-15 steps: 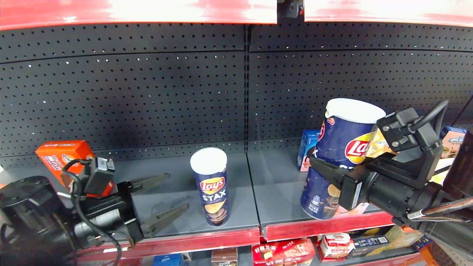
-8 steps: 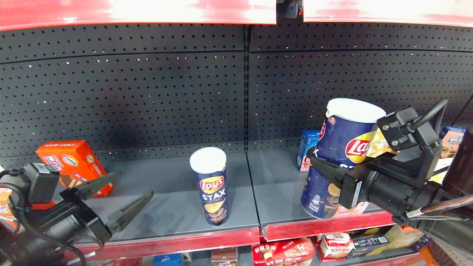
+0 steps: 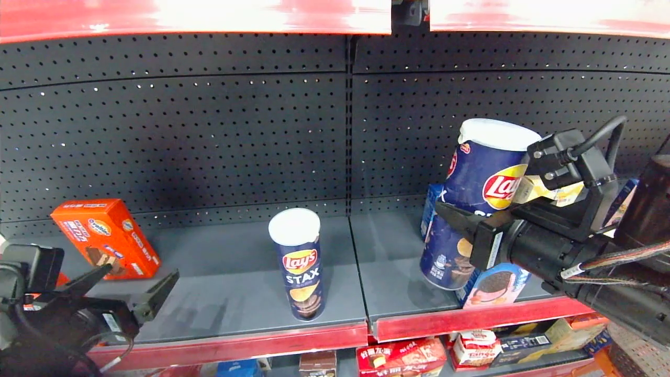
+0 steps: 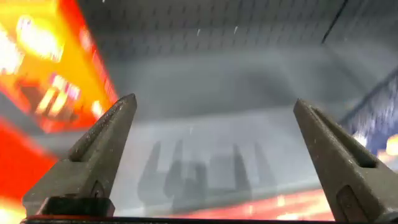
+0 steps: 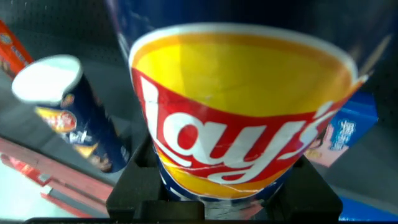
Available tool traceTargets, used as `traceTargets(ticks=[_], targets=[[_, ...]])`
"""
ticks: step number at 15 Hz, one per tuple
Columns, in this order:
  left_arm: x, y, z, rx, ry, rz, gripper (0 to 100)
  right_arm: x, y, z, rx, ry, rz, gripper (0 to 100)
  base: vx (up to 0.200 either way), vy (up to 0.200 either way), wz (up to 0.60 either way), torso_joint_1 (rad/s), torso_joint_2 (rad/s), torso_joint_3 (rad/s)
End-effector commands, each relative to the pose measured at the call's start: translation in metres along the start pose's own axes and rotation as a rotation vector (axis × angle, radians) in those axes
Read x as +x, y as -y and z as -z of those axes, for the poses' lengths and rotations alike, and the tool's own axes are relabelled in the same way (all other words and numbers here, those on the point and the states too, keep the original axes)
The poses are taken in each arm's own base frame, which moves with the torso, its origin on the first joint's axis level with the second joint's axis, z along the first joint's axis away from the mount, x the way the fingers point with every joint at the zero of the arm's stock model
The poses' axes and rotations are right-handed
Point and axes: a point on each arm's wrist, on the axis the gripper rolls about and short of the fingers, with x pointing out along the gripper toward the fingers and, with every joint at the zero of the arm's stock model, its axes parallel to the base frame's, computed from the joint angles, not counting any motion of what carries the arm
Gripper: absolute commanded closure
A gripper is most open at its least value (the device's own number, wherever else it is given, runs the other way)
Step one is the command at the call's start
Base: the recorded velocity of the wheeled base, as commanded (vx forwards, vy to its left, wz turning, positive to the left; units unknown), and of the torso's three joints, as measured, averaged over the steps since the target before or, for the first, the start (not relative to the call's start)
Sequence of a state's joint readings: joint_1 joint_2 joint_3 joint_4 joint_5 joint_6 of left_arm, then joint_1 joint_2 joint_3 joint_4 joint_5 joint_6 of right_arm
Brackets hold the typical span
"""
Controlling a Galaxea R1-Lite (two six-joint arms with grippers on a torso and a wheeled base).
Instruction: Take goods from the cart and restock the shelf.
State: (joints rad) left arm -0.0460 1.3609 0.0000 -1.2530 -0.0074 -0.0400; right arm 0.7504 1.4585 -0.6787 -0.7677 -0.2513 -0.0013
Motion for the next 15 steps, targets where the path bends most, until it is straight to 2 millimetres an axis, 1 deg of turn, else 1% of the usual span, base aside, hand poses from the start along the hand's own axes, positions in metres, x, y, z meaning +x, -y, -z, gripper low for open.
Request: traceTargets(ticks=[1, 2, 3, 5, 8, 10, 12, 13, 14, 15], targets=[[-0.05, 0.0, -0.008, -0.002, 0.053, -0.048, 0, 0.013, -0.002, -0.003, -0.001, 0.003, 0.01, 100, 0.0, 0.0, 0.0, 0.0, 0.0, 0.0], [-0.061, 0.0, -0.006, -0.004, 0.046, -0.053, 0, 0.019, -0.003, -0.003, -0.001, 0.004, 0.016, 100, 0.0, 0.0, 0.0, 0.0, 0.0, 0.0], [-0.08, 0.0, -0.002, -0.005, 0.046, -0.053, 0, 0.032, -0.006, -0.004, -0.001, 0.004, 0.022, 100, 0.0, 0.0, 0.0, 0.0, 0.0, 0.0], [-0.104, -0.001, 0.007, -0.007, 0.056, -0.066, 0, 0.054, -0.011, -0.001, 0.006, -0.002, 0.025, 100, 0.0, 0.0, 0.0, 0.0, 0.0, 0.0], [-0.131, -0.002, 0.022, -0.008, 0.08, -0.075, 0, 0.076, -0.009, 0.004, 0.009, 0.018, 0.044, 100, 0.0, 0.0, 0.0, 0.0, 0.0, 0.0], [-0.144, -0.002, 0.033, -0.009, 0.085, -0.077, 0, 0.087, -0.007, 0.009, 0.008, 0.012, 0.048, 100, 0.0, 0.0, 0.0, 0.0, 0.0, 0.0], [-0.151, -0.003, 0.044, -0.009, 0.077, -0.096, 0, 0.096, -0.007, 0.014, 0.006, 0.006, 0.05, 100, 0.0, 0.0, 0.0, 0.0, 0.0, 0.0], [-0.159, -0.004, 0.059, -0.012, 0.104, -0.121, 0, 0.104, -0.008, 0.018, 0.006, 0.01, 0.034, 100, 0.0, 0.0, 0.0, 0.0, 0.0, 0.0], [-0.164, -0.004, 0.064, -0.016, 0.113, -0.145, 0, 0.108, -0.008, 0.02, 0.005, 0.015, 0.022, 100, 0.0, 0.0, 0.0, 0.0, 0.0, 0.0], [-0.166, -0.004, 0.063, -0.018, 0.121, -0.168, 0, 0.11, -0.009, 0.021, 0.003, 0.012, 0.021, 100, 0.0, 0.0, 0.0, 0.0, 0.0, 0.0]])
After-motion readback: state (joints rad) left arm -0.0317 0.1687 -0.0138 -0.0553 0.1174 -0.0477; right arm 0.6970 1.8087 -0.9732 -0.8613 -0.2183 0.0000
